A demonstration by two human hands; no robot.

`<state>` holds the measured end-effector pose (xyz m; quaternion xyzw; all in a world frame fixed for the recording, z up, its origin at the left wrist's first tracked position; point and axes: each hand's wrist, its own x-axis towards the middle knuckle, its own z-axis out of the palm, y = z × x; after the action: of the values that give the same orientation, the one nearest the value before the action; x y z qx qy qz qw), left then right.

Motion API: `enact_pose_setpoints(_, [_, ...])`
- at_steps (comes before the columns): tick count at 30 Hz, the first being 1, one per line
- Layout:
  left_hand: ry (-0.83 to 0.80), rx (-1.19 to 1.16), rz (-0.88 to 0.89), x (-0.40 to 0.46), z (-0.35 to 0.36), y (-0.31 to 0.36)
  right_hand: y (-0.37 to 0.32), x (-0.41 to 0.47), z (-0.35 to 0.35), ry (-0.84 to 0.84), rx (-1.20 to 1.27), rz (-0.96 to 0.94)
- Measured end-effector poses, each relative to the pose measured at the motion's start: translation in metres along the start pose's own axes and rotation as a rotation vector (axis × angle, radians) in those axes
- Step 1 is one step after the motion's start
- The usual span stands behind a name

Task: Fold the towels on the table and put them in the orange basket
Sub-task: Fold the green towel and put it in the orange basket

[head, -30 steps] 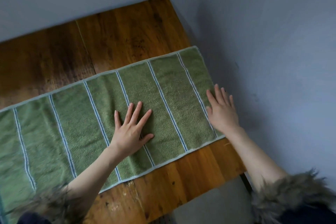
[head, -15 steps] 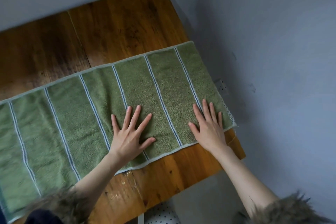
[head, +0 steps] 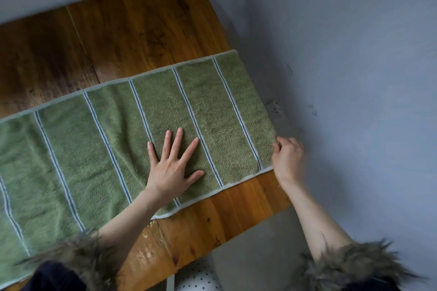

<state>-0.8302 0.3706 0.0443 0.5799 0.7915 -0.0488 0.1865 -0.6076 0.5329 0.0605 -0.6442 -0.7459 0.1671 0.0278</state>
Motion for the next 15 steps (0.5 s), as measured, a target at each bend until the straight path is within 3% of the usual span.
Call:
enact_pose_setpoints(8, [-0.007,-0.125,0.001,-0.004,-0.013,0.008,-0.050,-0.029,-0.008,0.056,0.108,-0.221])
enact_pose_setpoints(11, [0.053,-0.210,-0.007,-0.010,-0.014,0.009,-0.079,-0.044,-0.005,-0.068,0.225,-0.325])
enact_pose_setpoints(15, [0.115,-0.304,-0.036,-0.020,-0.010,0.006,-0.095,-0.044,0.006,-0.365,0.209,-0.406])
